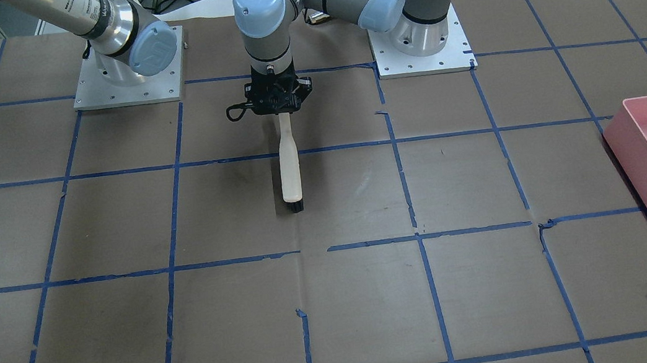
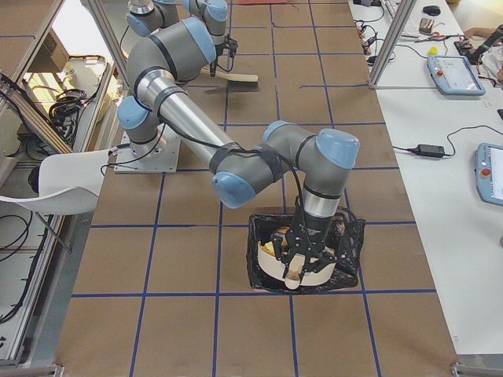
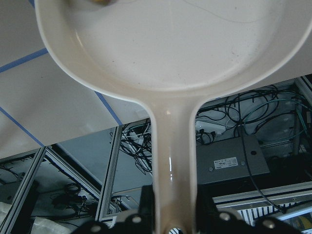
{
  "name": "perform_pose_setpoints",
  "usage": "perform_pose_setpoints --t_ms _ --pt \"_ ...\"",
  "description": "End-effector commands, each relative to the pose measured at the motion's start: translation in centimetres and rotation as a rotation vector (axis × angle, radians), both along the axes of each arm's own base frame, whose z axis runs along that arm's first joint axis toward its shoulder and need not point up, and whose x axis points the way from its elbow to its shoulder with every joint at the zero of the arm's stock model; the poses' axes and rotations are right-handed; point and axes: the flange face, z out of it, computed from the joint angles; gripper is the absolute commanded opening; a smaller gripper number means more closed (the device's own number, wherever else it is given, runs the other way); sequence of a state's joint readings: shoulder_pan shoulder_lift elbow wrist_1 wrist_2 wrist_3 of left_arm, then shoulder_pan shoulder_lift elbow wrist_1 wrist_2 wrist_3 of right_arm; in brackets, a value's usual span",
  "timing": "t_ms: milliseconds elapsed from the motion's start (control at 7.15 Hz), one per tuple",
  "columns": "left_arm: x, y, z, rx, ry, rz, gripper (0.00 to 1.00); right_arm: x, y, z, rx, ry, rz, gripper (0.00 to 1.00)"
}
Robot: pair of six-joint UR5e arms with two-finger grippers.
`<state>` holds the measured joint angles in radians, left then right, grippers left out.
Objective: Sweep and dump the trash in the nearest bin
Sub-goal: 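Tip the dustpan with the right gripper to dump the trash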
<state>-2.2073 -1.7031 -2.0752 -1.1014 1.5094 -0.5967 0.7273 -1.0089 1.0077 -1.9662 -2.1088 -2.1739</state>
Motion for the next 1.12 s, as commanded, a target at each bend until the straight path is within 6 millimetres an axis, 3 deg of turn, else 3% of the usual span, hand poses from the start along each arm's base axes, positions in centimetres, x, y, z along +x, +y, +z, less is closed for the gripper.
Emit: perform_pose_setpoints --t_ms 0,559,839,978 --pt "-0.1 -0.1 0.0 -0.009 0.006 0.0 0.02 1.6 -0.9 0.1 -0.006 0.021 0.02 0.0" --pt "-0.4 -0.5 0.6 -0.043 0.035 -0.004 0.02 1.4 -0.5 -0.1 0.029 0.055 -0.001 0.0" --pt "-0.3 -0.3 0.4 -0.035 0.028 -0.004 0.02 1.9 -0.6 1.5 -0.037 0.048 0.019 0.0" --pt "-0.1 -0.1 0.1 -0.029 0.024 -0.004 0.02 3.0 -0.1 3.4 -0.074 0.035 0.032 0.0"
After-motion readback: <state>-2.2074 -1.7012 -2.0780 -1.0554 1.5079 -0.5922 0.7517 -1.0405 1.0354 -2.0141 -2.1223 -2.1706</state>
